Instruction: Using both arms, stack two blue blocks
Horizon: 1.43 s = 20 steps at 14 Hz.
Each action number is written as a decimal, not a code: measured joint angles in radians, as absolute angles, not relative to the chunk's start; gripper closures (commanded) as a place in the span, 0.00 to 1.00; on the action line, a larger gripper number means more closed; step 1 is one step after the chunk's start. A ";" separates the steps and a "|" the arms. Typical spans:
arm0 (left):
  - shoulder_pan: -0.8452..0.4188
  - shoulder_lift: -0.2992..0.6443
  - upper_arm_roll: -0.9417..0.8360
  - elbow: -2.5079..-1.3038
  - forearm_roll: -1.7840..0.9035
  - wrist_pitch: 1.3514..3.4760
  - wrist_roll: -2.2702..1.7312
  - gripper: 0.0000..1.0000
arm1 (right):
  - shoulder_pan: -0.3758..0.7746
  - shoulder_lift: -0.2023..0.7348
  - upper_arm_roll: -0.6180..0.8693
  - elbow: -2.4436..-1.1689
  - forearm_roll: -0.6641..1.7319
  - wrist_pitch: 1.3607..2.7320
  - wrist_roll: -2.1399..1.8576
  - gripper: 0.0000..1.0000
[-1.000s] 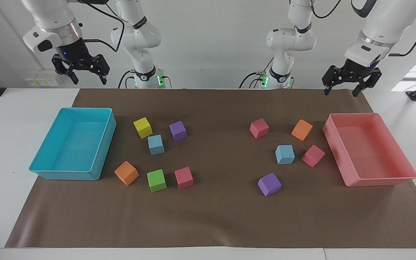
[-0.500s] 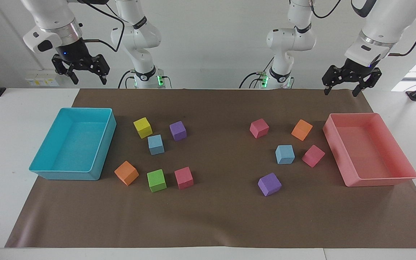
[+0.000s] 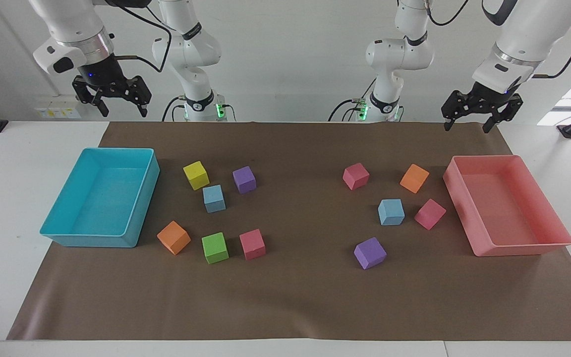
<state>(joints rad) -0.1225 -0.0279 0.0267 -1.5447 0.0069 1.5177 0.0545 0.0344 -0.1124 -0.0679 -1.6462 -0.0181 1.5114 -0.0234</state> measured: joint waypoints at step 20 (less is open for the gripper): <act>-0.122 -0.025 0.027 -1.538 0.007 1.513 0.054 0.00 | 0.246 0.123 -0.061 -2.069 0.053 2.217 0.011 0.00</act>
<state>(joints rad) -0.1225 -0.0252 0.0270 -1.5375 0.0069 1.5133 0.0544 0.2456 0.1232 -0.0607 -2.0685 0.0528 2.2171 0.0113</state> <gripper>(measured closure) 0.000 0.000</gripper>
